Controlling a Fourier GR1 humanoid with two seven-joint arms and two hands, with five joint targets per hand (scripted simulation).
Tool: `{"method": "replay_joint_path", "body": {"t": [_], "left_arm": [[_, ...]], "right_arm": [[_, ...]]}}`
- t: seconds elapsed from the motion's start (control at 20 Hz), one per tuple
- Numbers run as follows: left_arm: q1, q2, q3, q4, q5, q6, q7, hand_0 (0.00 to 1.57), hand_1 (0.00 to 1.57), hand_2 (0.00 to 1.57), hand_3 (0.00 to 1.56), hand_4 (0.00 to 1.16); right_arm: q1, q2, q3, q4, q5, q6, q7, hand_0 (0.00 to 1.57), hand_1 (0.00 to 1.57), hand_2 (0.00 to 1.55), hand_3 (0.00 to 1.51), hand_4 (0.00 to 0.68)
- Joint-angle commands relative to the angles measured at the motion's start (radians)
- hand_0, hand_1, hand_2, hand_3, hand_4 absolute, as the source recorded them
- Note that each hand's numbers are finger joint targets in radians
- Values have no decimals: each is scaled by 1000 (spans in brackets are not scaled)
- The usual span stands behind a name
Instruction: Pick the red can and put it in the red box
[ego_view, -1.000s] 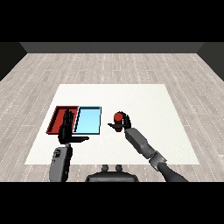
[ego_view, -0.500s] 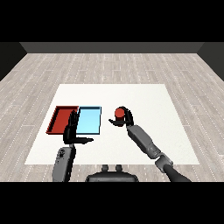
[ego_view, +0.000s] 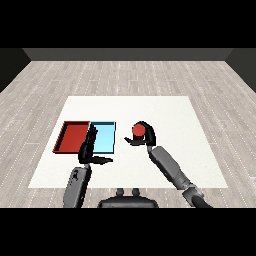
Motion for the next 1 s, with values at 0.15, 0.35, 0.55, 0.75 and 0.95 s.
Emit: {"method": "replay_joint_path", "body": {"t": [0.15,0.35,0.55,0.75,0.95], "left_arm": [[16,-4,-171,57,-7,102,1,0,0,0,0,0],[-164,-4,-157,136,53,148,84,0,0,0,0,0],[-106,-4,-212,104,30,153,86,0,0,0,0,0],[-194,-4,-231,310,126,194,-18,0,0,0,0,0],[-195,-4,-272,361,152,200,-47,0,0,0,0,0]], "right_arm": [[52,52,17,-159,108,-57,103,1448,1448,1431,1385,654],[81,105,-17,-136,142,-30,78,1451,1451,1425,1380,650],[81,142,17,-157,166,-86,89,1453,1453,1447,1398,661],[91,143,-25,-98,149,-10,24,1462,1462,1443,1389,639],[87,144,-4,-127,152,-46,62,1459,1459,1449,1380,633]]}}
